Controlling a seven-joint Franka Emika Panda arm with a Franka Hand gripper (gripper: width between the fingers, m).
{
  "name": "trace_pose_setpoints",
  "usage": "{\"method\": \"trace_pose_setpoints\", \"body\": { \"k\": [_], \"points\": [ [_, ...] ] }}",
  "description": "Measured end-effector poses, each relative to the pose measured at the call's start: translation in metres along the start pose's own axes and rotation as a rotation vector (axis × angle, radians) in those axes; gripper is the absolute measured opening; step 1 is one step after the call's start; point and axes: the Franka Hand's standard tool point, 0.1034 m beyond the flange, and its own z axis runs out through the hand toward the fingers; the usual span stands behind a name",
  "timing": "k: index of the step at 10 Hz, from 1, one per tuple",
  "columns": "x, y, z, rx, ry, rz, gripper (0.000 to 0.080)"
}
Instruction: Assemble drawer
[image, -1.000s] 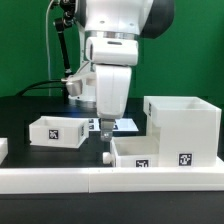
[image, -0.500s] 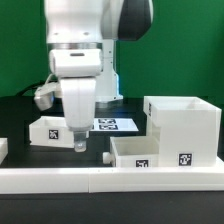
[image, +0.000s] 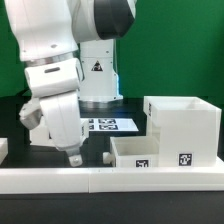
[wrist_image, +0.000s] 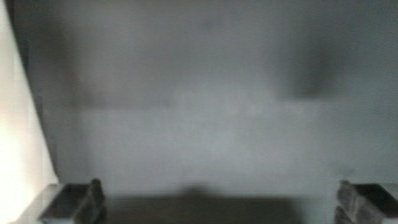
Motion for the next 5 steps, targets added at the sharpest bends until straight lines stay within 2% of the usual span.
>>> {"method": "trace_pose_setpoints", "body": {
  "k": [3,5],
  "points": [
    [0.026,0.001,0.012,0.011,0.022,0.018,0.0649],
    [0.044,0.004,0.014,0.015,0.028,0.054,0.0649]
  ]
}}
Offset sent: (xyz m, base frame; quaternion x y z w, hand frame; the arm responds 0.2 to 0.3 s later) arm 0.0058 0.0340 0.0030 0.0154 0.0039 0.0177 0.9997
